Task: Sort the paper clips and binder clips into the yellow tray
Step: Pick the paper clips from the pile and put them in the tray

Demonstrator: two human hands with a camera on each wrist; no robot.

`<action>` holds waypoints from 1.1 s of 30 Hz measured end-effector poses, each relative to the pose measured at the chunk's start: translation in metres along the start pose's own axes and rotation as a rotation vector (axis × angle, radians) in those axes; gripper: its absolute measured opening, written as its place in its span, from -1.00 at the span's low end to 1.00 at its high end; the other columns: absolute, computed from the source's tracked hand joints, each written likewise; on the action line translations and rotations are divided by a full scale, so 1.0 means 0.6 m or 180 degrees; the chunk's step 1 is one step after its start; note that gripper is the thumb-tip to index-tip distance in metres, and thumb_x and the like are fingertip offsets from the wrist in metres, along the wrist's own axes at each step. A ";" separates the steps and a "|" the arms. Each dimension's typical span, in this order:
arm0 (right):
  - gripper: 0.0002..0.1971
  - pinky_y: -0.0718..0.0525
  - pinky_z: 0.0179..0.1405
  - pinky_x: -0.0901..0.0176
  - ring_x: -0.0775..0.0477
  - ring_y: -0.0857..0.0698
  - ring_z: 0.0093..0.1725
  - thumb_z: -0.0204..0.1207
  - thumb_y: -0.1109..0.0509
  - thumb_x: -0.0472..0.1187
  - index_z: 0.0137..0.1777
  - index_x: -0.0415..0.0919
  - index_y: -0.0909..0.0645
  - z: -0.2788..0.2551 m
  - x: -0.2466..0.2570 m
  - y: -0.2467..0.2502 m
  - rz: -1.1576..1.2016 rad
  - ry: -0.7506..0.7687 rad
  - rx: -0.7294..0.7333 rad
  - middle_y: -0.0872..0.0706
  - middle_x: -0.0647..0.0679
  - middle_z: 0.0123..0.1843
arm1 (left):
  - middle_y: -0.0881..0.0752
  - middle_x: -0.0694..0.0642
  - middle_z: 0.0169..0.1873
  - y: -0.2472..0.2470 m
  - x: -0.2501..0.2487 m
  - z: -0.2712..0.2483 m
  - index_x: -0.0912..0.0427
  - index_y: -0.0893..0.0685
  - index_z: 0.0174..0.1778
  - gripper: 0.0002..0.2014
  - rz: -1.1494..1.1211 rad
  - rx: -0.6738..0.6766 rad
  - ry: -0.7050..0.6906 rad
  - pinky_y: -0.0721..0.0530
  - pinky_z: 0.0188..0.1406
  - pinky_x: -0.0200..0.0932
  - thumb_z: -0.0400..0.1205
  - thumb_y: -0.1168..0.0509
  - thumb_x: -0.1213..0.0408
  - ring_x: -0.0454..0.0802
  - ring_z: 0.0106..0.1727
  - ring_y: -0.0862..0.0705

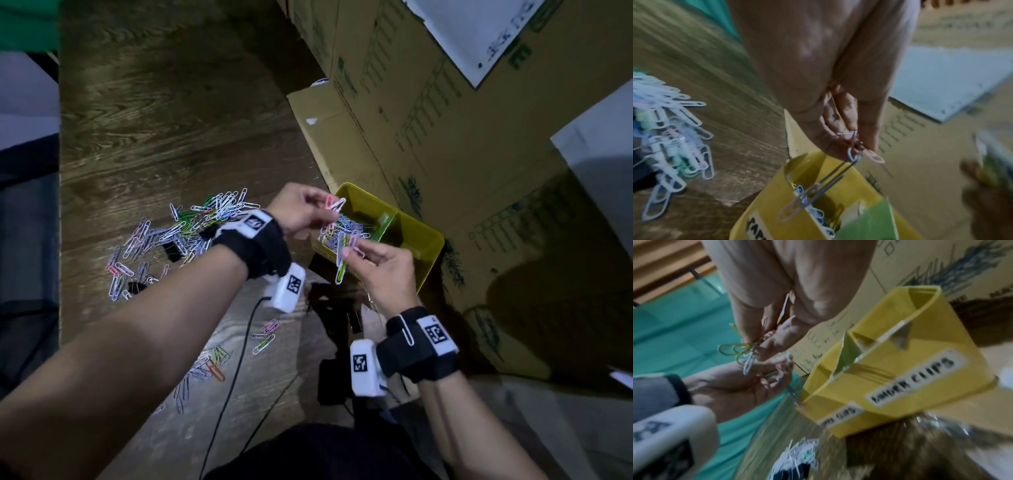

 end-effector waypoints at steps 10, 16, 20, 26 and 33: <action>-0.71 -0.79 -0.17 0.11 -0.04 -0.75 -0.32 0.40 -0.56 -0.34 0.12 -0.41 -0.72 0.115 0.035 0.032 -0.1079 -0.0003 -0.0441 -0.79 -0.13 -0.16 | -0.78 0.03 -0.04 -0.035 0.036 0.028 0.09 -0.74 0.14 -0.75 0.1397 -0.0162 0.0004 -0.67 0.01 -0.14 0.54 -0.39 0.20 -0.07 -0.17 -0.70; -0.70 -0.63 0.31 0.08 -0.12 -0.76 0.05 0.47 -0.52 -0.20 0.17 -0.29 -0.72 0.158 0.022 -0.005 -0.2886 0.0087 0.0105 -0.80 -0.18 0.02 | -0.78 0.24 -0.23 0.031 0.070 -0.038 0.27 -0.70 -0.13 -0.91 -0.0323 -0.0415 -0.0056 -0.75 -0.03 -0.04 0.52 -0.37 0.52 0.06 -0.23 -0.76; -0.62 -0.57 0.38 -0.05 -0.14 -0.68 0.26 0.56 -0.42 -0.09 0.34 -0.19 -0.62 0.154 0.008 -0.033 -0.3343 -0.0093 0.0620 -0.72 -0.18 0.26 | -0.77 0.21 -0.31 0.090 0.133 -0.082 0.22 -0.70 -0.19 -0.88 0.0008 -0.0482 0.0057 -0.74 -0.19 -0.07 0.53 -0.36 0.53 0.00 -0.34 -0.74; -0.78 -0.70 0.12 -0.01 -0.02 -0.70 -0.01 0.53 -0.43 -0.18 0.15 -0.14 -0.74 0.067 0.026 -0.089 -0.2817 0.1310 0.0917 -0.76 -0.11 0.05 | -0.70 0.10 0.13 0.096 0.245 -0.169 0.11 -0.65 0.20 -0.71 0.3216 0.0493 -0.0559 -0.64 0.14 -0.06 0.56 -0.27 0.30 0.12 0.08 -0.68; -0.55 -0.55 0.28 -0.01 -0.16 -0.53 0.31 0.52 -0.39 -0.22 0.42 -0.16 -0.50 -0.066 -0.140 -0.159 -0.3858 0.1112 0.2517 -0.53 -0.10 0.33 | -0.55 0.28 0.27 0.064 0.328 -0.235 0.30 -0.47 0.37 -0.39 0.4033 0.0420 -0.0666 -0.66 0.13 0.14 0.43 -0.42 0.12 0.27 0.23 -0.57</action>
Point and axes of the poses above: each hand's wrist, its own z-axis towards the middle knuckle, its own y-axis out of the back of the hand, x = y × z, the point moved 3 cm from there along z, towards the middle knuckle
